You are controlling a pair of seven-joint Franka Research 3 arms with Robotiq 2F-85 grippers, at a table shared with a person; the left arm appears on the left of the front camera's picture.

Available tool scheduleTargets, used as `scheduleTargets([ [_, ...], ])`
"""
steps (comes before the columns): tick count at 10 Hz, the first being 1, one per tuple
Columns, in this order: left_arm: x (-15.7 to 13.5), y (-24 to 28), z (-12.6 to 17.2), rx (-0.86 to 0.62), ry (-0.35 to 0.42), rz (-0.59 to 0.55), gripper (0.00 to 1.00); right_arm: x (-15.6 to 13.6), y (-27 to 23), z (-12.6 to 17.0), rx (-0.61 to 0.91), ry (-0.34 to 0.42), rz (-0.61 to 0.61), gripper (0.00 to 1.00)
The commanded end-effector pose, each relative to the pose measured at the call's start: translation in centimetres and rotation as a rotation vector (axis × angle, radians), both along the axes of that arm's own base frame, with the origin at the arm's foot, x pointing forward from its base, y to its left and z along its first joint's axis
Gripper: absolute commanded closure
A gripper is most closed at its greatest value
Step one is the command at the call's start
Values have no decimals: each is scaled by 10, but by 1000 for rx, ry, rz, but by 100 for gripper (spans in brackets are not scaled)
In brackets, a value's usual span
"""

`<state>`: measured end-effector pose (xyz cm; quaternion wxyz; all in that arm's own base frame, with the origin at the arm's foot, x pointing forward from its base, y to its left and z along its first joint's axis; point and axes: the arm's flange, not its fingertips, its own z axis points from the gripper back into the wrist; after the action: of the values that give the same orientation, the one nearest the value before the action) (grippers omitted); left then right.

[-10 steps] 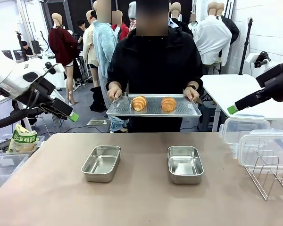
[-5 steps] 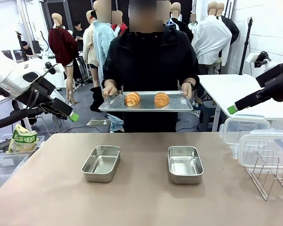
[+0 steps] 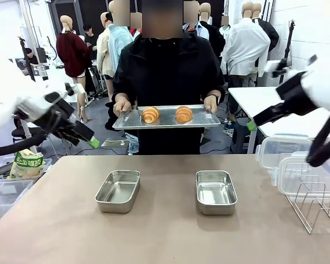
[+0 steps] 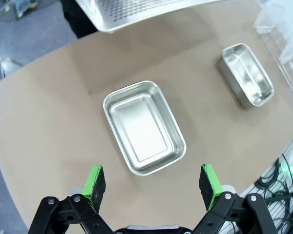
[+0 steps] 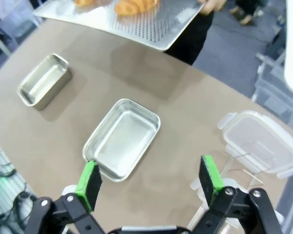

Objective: Place the bread in airtight containers.
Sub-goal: Lift both Airtight Container.

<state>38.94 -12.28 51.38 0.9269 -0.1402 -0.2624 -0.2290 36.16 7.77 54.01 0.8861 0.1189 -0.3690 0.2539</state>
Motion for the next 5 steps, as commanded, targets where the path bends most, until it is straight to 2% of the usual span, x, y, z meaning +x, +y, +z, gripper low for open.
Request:
scheduleTargets([
  [1, 40, -22, -20, 16, 90, 153, 0, 29, 39, -7, -93, 102, -113, 0],
  [2, 51, -30, -35, 47, 143, 196, 0, 34, 55, -18, -130, 179, -121, 0],
  [3, 63, -34, -54, 90, 146, 226, 0, 45, 68, -34, -149, 259, -113, 0],
  [5, 77, -33, -93, 208, 218, 291, 0, 71, 87, -78, -237, 398, -125, 0],
])
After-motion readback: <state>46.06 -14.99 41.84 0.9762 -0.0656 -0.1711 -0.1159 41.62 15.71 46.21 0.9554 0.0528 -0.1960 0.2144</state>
